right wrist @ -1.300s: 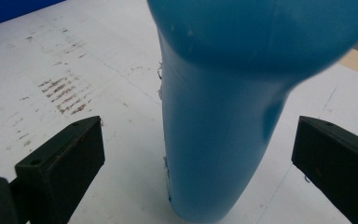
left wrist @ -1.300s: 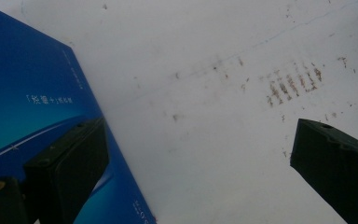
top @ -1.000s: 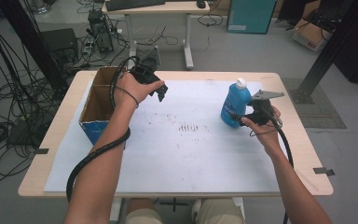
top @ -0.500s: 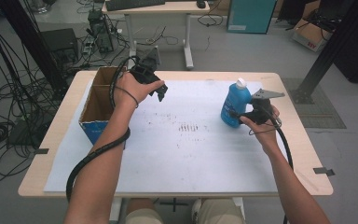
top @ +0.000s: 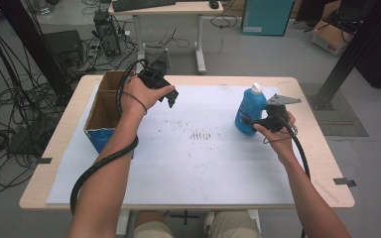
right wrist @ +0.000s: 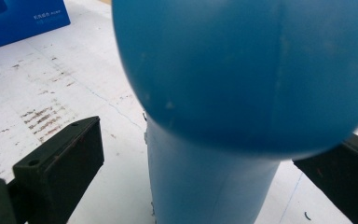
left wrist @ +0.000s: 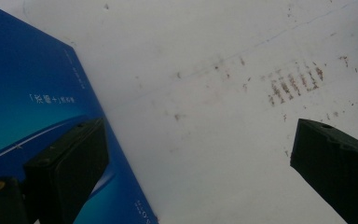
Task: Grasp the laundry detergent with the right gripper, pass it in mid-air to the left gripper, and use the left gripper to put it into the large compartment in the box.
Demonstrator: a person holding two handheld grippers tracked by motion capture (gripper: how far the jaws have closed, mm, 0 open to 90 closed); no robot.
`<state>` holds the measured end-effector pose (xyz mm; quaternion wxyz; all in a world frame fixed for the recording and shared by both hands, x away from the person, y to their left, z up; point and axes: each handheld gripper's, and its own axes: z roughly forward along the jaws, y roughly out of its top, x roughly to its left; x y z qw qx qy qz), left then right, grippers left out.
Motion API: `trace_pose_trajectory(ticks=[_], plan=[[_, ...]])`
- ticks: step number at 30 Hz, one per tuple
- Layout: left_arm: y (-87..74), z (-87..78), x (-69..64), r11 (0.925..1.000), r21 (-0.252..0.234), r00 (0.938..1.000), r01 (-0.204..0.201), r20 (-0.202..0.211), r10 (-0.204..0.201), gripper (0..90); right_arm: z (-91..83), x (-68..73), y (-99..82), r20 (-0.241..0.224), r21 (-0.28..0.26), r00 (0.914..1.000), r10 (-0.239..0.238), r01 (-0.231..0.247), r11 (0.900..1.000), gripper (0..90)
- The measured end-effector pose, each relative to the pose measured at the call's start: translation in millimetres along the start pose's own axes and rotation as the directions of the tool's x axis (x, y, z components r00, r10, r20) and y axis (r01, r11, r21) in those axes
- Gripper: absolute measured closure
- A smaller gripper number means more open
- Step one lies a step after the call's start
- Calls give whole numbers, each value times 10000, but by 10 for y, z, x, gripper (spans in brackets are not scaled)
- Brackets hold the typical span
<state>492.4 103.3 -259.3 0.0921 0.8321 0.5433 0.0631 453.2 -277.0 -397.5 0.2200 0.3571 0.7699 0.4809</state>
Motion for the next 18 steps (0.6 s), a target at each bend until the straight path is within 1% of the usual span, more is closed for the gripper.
trace_pose_trajectory(ticks=[7, 9, 18], plan=[[-7, -4, 1, 10000, 11, 10000, 13, -36, -13, 49, 6, 6, 1, -6, -68, 10000, 57, -57, 10000, 17], [-5, 0, 0, 10000, 39, 10000, -11, -40, 11, 49, 3, 8, 5, 28, -59, 10000, -33, 33, 10000, 17], [4, 1, -16, 10000, 29, 10000, -23, -10, 23, 49, 3, -1, 3, 110, -107, 9999, -16, 17, 9999, 17]])
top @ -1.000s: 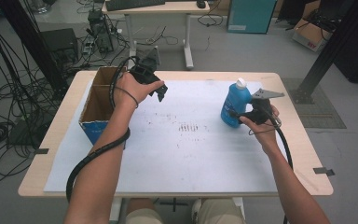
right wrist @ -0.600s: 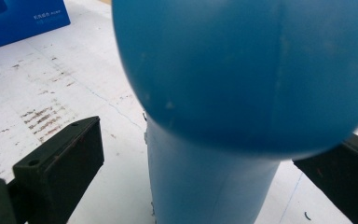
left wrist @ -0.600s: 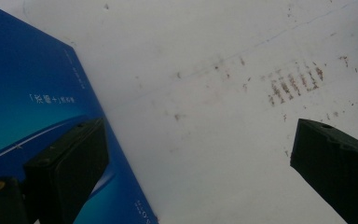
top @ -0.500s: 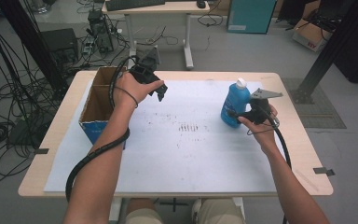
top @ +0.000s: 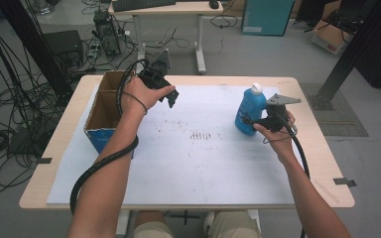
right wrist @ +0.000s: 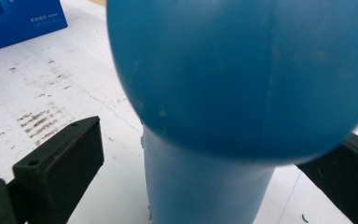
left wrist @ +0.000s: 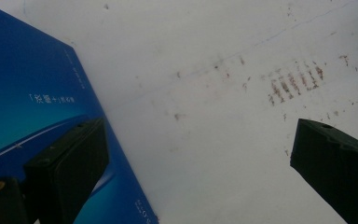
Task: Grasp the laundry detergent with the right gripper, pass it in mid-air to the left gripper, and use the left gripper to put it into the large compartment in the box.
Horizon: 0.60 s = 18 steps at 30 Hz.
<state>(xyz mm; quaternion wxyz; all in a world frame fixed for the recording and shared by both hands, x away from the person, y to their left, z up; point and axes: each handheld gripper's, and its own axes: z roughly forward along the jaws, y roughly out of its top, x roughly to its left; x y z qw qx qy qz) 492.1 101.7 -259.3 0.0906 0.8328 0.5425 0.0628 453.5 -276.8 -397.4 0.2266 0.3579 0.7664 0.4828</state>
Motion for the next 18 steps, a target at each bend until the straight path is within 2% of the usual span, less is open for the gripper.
trace_pose_trajectory(ticks=[18], plan=[[1, -36, 10, 10000, -79, 10000, -37, -10, 37, 49, 3, 6, 0, 40, -6, 10000, 19, -19, 10000, 18]])
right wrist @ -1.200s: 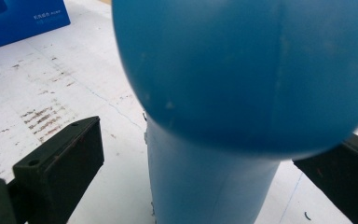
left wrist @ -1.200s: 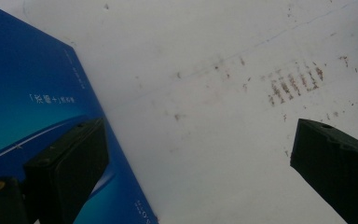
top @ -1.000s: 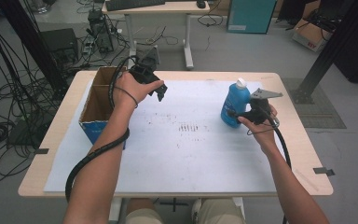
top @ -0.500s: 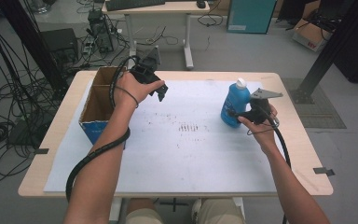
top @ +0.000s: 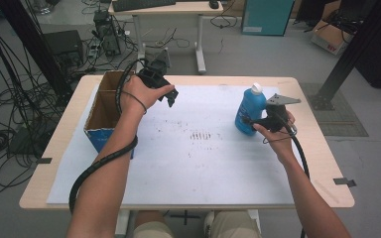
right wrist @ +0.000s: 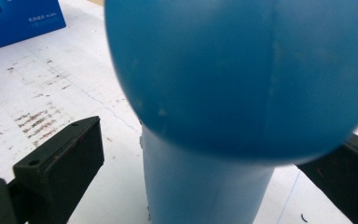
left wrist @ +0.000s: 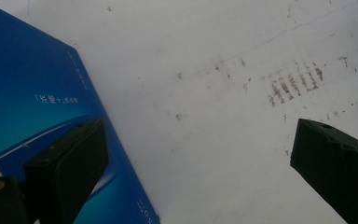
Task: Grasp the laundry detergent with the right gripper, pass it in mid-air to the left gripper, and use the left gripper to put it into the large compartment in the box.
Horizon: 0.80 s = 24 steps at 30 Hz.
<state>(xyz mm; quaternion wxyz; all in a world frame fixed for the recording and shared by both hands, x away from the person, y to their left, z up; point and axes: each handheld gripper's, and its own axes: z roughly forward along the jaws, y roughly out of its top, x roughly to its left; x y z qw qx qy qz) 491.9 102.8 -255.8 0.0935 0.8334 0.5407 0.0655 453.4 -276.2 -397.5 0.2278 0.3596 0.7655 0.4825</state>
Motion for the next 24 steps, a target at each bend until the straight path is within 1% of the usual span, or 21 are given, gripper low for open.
trace_pose_trajectory(ticks=[5, 11, 18, 20, 24], plan=[[4, -8, -1, 10000, -8, 10000, -4, 12, 4, 49, 5, -5, -7, 76, 13, 10000, 32, -32, 10000, 16], [-5, -15, 7, 10000, -17, 10000, 8, 5, -8, 49, 19, -2, -15, 71, 47, 10000, 35, -35, 10000, 15], [-14, -29, 16, 10000, 8, 10000, 9, 7, -9, 49, 25, -3, -16, 67, -32, 10000, 59, -58, 10000, 16], [-12, -34, 14, 10000, -37, 10000, 61, -21, -61, 49, 27, -5, -17, 49, -29, 10000, 64, -64, 10000, 17], [-11, -39, 15, 10000, -66, 10000, 40, -10, -40, 49, 29, -11, -21, 59, -42, 9999, 82, -82, 10000, 16]])
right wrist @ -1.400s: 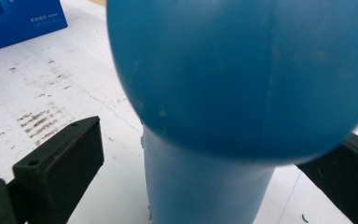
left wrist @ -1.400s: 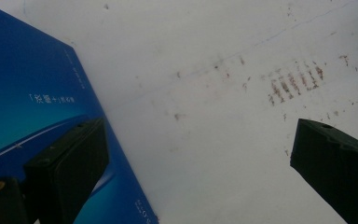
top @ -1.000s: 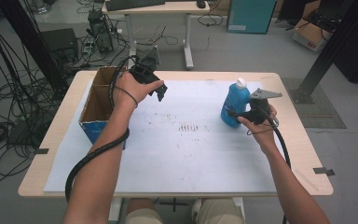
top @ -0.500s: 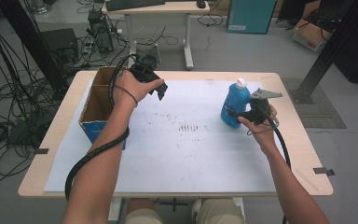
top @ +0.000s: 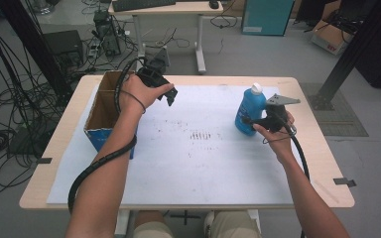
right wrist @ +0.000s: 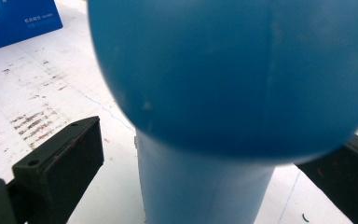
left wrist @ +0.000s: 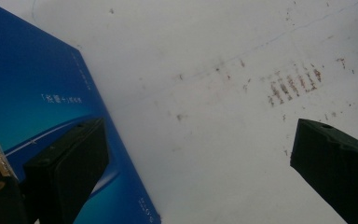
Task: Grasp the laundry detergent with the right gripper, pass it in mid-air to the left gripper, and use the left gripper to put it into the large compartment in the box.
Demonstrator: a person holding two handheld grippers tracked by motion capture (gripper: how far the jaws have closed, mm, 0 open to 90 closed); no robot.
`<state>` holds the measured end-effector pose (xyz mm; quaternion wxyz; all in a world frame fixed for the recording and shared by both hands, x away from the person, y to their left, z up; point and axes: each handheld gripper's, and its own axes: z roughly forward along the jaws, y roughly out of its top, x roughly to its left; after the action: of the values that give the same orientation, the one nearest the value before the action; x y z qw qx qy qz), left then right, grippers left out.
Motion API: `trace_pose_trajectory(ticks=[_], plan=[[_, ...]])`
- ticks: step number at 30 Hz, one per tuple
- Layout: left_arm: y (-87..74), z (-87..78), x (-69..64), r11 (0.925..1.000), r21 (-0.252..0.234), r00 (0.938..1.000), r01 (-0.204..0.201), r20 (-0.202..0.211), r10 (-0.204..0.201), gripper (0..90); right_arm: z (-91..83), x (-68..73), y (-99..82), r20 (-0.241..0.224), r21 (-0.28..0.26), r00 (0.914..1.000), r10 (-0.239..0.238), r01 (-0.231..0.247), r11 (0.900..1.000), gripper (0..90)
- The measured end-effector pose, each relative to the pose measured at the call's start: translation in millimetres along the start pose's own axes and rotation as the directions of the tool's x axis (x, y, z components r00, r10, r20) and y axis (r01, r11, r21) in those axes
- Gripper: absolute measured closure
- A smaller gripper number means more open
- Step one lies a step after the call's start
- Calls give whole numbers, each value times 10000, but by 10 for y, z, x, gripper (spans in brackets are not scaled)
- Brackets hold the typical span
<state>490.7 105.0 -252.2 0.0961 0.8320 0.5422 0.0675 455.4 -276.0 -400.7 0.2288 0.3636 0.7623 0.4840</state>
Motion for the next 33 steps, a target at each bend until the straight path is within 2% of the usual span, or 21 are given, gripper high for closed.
trace_pose_trajectory(ticks=[18, 27, 33], plan=[[-16, 5, 16, 10000, 28, 10000, 44, -17, -44, 49, 24, 16, -5, 108, -33, 9999, -60, 60, 10000, 38], [-31, 12, 30, 10000, 73, 10000, 41, 0, -41, 49, 38, 18, -12, 93, -146, 9999, -80, 82, 9999, 137], [-52, 18, 52, 9999, 93, 9999, 107, -11, -107, 49, 46, 17, -11, 138, -313, 9999, -103, 107, 9995, 236]])
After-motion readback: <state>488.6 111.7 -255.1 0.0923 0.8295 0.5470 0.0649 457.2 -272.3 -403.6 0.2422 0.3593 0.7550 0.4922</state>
